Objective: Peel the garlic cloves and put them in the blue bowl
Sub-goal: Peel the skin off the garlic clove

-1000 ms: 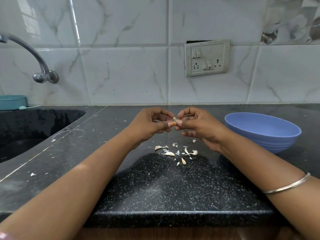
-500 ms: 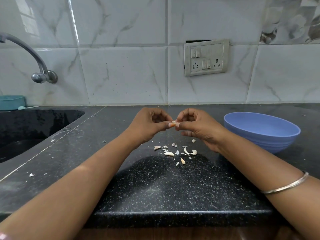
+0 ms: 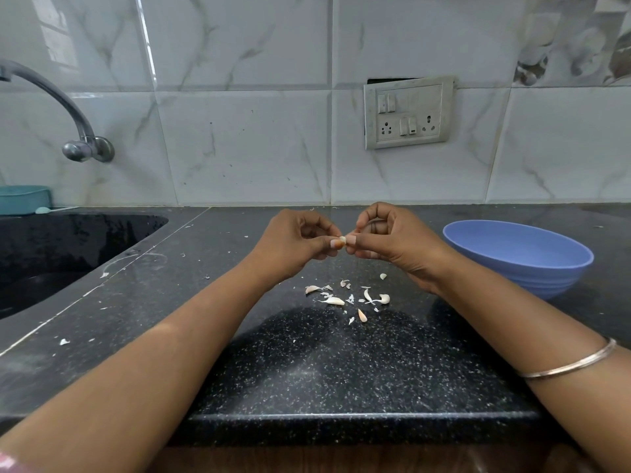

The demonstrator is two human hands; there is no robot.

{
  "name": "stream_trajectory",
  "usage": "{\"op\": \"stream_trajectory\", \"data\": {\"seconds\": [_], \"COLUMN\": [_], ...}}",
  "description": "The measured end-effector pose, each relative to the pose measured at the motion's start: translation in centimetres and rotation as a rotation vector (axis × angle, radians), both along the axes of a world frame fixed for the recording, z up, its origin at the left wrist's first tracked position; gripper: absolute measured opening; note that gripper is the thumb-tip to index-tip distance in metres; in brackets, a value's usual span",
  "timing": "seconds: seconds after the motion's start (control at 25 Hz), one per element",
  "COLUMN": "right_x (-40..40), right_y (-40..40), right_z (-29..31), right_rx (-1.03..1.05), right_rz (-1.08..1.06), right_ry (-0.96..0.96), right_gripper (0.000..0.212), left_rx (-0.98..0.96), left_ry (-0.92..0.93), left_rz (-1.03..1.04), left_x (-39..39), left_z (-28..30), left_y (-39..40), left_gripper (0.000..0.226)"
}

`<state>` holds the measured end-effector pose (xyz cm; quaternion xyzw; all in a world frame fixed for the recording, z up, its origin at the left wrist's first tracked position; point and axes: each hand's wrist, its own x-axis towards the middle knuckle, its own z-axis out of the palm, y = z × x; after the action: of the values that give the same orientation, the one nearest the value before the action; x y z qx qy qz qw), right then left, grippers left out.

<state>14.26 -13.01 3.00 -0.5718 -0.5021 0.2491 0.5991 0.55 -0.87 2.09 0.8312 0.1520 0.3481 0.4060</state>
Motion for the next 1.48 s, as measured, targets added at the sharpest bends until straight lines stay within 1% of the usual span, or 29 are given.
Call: {"op": "stream_trajectory", "data": {"seconds": [0.16,0.44,0.52,0.64,0.76,0.92,1.04,1.2,1.32,1.48], "right_x": [-0.1,-0.1,-0.1,0.0,-0.2,-0.4,-0.5,-0.7,-0.7,-0.7], "right_y": [-0.2,-0.3,-0.2,-0.1,0.1,0.4,0.5,0.6,0.6,0.6], "right_z": [0.1,0.3,0.1,0.0,0.0,-0.4,-0.5,-0.4,-0.5,-0.4], "right_rx": [-0.003,0.005,0.005,0.021,0.036,0.037,0.05,0.045,0.05,0.086], "right_rz": [0.016,0.034,0.021,0.002,-0.045,-0.093,-0.088,-0.059,-0.03,-0.003], "right_ry": [-0.055,-0.071,-0.074,-0.076,-0.12,-0.157,-0.091,0.098,0.203,0.309], "right_gripper": [0.021,0.022,0.022,0.022,0.024,0.026,0.025,0.025,0.026,0.026], "left_rx": [0.015,0.06,0.099,0.098,0.129,0.176,0.17,0.143,0.131,0.197], "left_ry": [0.016,0.029,0.035,0.03,0.02,0.015,-0.01,-0.062,-0.087,-0.074], "left_rz": [0.013,0.044,0.058,0.066,0.09,0.102,0.103,0.108,0.096,0.131], "left_x": [0.0,0.1,0.2,0.4,0.4,0.3,0.4,0.4,0.5,0.7], "left_z": [0.1,0.2,0.1,0.1,0.1,0.0,-0.1,-0.1,-0.2,-0.5], "left_y": [0.0,0.0,-0.1,-0.3,-0.6,-0.8,-0.7,-0.7,-0.7,-0.7], "left_gripper": [0.003,0.004,0.005,0.004,0.004,0.012,0.013,0.017,0.016,0.013]}}
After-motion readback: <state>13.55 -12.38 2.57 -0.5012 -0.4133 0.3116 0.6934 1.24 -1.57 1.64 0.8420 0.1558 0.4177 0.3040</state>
